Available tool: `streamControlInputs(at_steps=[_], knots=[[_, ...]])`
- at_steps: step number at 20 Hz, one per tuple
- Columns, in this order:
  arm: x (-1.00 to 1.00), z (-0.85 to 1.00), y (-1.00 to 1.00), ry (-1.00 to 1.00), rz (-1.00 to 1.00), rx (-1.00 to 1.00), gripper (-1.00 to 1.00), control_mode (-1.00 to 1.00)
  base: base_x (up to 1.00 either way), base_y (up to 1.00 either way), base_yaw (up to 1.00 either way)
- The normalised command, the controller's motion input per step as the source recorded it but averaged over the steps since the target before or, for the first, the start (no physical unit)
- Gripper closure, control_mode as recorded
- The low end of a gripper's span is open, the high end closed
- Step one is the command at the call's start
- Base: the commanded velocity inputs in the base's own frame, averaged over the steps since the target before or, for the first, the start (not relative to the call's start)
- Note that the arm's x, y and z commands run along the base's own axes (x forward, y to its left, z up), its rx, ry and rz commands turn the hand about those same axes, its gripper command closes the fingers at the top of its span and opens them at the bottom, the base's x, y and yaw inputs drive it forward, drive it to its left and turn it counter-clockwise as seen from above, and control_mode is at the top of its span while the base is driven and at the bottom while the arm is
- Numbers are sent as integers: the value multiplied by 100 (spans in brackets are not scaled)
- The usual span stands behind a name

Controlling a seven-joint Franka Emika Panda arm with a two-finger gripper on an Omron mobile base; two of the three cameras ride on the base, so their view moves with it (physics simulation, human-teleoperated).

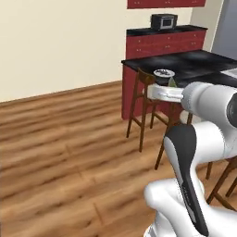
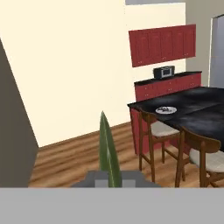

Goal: Take the lemon wedge from the fridge and place it on the plate with fish on the dining counter.

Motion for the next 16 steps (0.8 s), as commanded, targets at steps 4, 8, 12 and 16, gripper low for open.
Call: streamControlInputs(at_steps=[4,8,12,16], knots=[[0,0,0,0,0,0,100,100,100,89,-49],[0,0,0,0,0,0,100,100,100,78,-50],[0,0,0,0,0,0,100,100,100,74,-51],[0,0,0,0,0,0,100,100,100,92,-51]])
